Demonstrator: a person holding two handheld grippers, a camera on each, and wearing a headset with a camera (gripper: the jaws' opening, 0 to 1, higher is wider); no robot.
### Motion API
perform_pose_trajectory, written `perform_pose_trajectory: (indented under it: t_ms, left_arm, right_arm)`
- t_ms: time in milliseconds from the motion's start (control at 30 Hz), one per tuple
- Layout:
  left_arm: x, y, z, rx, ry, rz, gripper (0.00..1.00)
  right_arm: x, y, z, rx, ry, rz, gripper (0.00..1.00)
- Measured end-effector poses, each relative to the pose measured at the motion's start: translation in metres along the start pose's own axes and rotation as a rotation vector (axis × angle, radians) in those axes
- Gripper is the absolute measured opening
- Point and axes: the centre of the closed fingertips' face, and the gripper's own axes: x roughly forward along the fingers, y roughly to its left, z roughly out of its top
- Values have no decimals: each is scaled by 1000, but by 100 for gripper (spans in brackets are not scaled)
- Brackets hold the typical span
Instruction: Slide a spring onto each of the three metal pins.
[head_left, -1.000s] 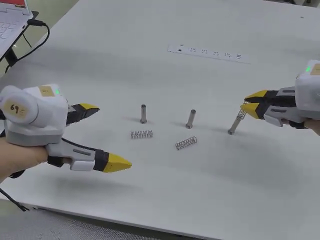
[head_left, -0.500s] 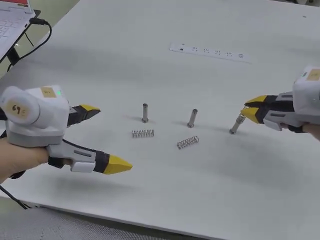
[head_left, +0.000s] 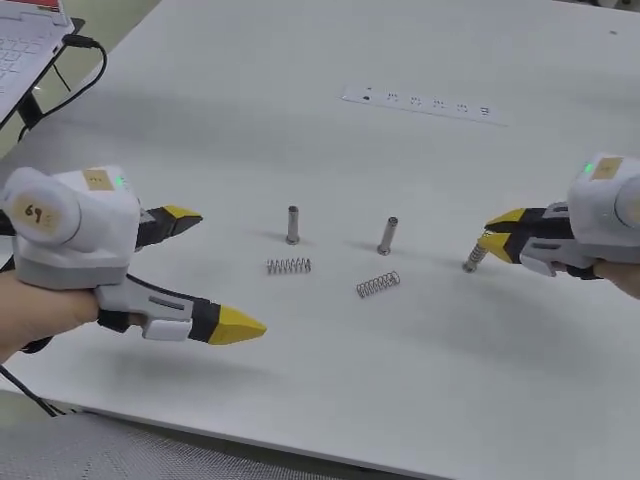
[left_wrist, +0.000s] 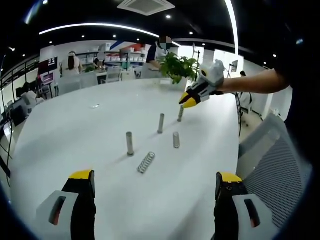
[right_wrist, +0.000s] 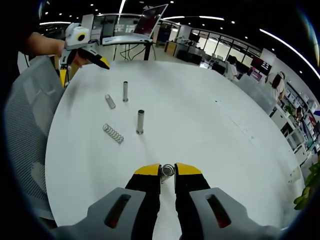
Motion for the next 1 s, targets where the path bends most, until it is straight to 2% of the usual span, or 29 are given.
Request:
perform_pose_trajectory:
  t_ms: [367,400,767,833,900,1000]
  left_arm:
    - [0,3,4,13,-1,-2,98]
    - [0,3,4,15,1,-2,98]
    - [2,0,8,21,-2,-11,98]
    - [2,1,9,22,-2,-9,98]
    - [1,2,10,24,-3,-7,98]
    - [0,3,10,26,-3,-4,98]
  right_arm:
    - [7,9,-12,-13,34,14,8]
    - [7,8,-9,-10,20,9,8]
    - [5,8,-11,15,31,12,9]
    - [5,5,-12,11,36,-5,11]
    - [3,5,-8,16,22,-9,15]
    - [1,6,-4,21,7,-10,14]
